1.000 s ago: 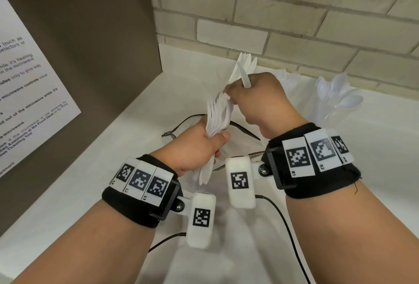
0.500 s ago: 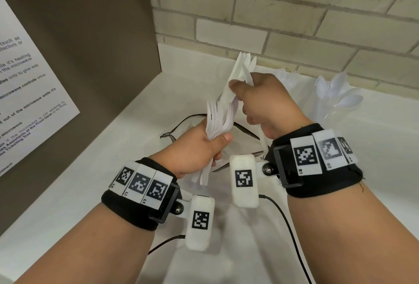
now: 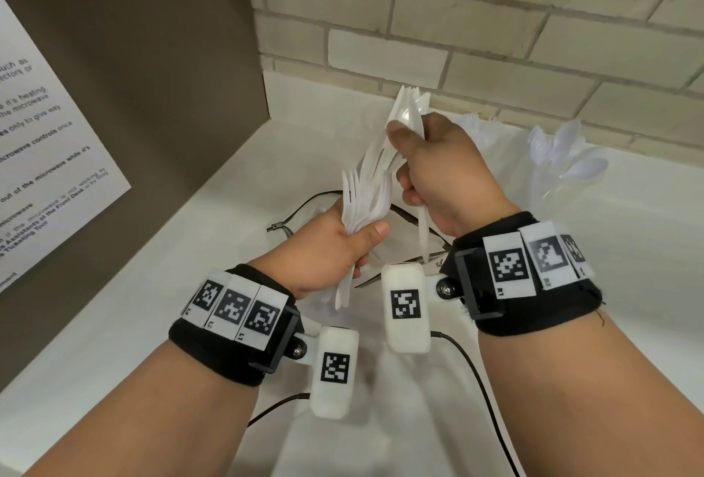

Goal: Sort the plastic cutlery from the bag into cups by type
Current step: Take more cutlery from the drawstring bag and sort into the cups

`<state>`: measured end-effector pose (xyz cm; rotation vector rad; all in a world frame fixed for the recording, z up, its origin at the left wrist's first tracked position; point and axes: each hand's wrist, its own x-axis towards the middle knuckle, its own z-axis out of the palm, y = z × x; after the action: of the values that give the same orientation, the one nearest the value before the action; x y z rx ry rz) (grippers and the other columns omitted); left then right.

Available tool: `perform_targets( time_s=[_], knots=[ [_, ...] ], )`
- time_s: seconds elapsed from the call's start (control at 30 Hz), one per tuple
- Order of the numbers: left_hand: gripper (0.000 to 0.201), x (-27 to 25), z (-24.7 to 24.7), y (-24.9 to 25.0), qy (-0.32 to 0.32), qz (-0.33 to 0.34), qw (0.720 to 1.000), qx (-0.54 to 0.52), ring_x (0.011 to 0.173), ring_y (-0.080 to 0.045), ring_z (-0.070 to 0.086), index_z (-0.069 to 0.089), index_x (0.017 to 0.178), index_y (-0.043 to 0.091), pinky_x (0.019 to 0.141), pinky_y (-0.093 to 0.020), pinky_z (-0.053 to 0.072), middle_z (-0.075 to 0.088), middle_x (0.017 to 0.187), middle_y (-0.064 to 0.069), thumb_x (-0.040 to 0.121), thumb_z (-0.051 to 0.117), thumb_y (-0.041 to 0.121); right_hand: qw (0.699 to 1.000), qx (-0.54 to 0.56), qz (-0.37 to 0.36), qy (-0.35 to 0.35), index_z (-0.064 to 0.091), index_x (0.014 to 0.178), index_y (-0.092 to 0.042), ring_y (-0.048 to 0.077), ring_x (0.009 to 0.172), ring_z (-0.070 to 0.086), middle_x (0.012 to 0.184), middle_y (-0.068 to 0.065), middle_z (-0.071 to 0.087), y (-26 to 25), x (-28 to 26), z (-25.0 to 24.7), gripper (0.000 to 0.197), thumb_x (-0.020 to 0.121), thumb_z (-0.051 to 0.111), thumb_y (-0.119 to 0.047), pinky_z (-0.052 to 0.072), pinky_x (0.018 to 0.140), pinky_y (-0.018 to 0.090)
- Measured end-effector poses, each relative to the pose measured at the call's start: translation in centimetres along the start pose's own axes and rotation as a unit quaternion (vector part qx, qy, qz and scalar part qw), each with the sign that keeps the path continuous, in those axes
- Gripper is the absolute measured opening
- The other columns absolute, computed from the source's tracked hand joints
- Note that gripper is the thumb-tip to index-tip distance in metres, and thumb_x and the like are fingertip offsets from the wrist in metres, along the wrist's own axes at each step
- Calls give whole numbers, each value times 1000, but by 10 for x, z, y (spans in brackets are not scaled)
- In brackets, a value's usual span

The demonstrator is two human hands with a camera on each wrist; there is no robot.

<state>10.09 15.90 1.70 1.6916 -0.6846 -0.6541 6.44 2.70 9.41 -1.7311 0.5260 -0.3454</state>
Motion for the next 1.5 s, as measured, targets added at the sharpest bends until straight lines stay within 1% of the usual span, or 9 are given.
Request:
perform_targets(
  time_s=[0.17, 0.33, 0.53, 0.6, 0.67, 0.83, 1.0, 1.27, 1.5],
  knots=[
    [20, -3, 1, 1, -7, -1, 999, -42, 67, -16, 51, 59, 106, 18, 71, -33, 48, 51, 73, -5, 96, 49, 32, 999, 48, 7, -11, 59, 91, -15, 6, 50, 48, 66, -6, 56, 0, -1, 1, 11, 96, 56, -23, 34, 42, 20],
    [23, -2, -1, 0, -17, -51, 978, -200, 60, -14, 48, 61, 101, 16, 63, -33, 43, 51, 70, 0, 92, 50, 33, 994, 96, -9, 53, 52, 95, -19, 7, 48, 51, 61, -2, 66, -4, 4, -1, 18, 102, 40, -30, 33, 43, 21],
    [27, 0, -4, -7, -26, -70, 964, -253, 65, -18, 49, 63, 100, 15, 66, -34, 42, 53, 69, 0, 84, 59, 36, 958, 212, -97, 164, 47, 94, -17, 17, 50, 48, 59, 2, 45, -17, 11, -10, 24, 104, 30, -31, 48, 59, 32],
    [26, 0, -5, -9, -23, -81, 960, -268, 66, -19, 49, 63, 101, 15, 67, -35, 43, 54, 70, -1, 85, 62, 36, 955, 244, -95, 139, 44, 99, -15, 20, 43, 41, 61, 3, 38, -22, 12, -15, 25, 104, 29, -34, 52, 52, 33],
    [23, 1, -5, -7, -17, -91, 958, -271, 64, -18, 51, 62, 99, 14, 62, -32, 46, 54, 69, 0, 86, 58, 34, 976, 178, -74, 99, 46, 102, -14, 16, 39, 34, 63, 3, 38, -22, 10, -15, 24, 102, 36, -37, 42, 41, 25],
    [18, 3, -5, 5, -6, -87, 962, -257, 59, -18, 60, 58, 88, 12, 62, -35, 53, 59, 71, -3, 97, 49, 25, 998, -28, -44, 27, 56, 82, -17, 7, 34, 36, 69, 2, 51, 0, 4, -3, 22, 79, 76, -24, 32, 38, 20],
    [16, 3, -4, 9, 6, -85, 961, -263, 57, -16, 47, 57, 97, 13, 58, -31, 46, 53, 64, 0, 99, 46, 25, 995, -85, -32, -30, 67, 81, -7, 0, 29, 42, 62, 0, 56, 5, -1, -3, 13, 75, 78, -7, 31, 32, 14],
    [16, 5, -7, 13, 18, -70, 963, -260, 59, -12, 51, 59, 98, 14, 63, -31, 45, 56, 66, 0, 98, 47, 24, 991, -134, -13, -16, 70, 84, -1, 7, 41, 51, 69, 7, 69, 11, 2, 7, 29, 74, 81, -26, 32, 33, 16],
    [27, 5, -5, 11, 32, -69, 967, -245, 59, -11, 53, 57, 118, 13, 61, -27, 46, 56, 69, 0, 100, 43, 27, 991, -135, -4, -19, 69, 79, -7, 10, 46, 52, 71, 6, 69, 17, 0, 9, 19, 80, 76, -25, 31, 33, 13]
  ],
)
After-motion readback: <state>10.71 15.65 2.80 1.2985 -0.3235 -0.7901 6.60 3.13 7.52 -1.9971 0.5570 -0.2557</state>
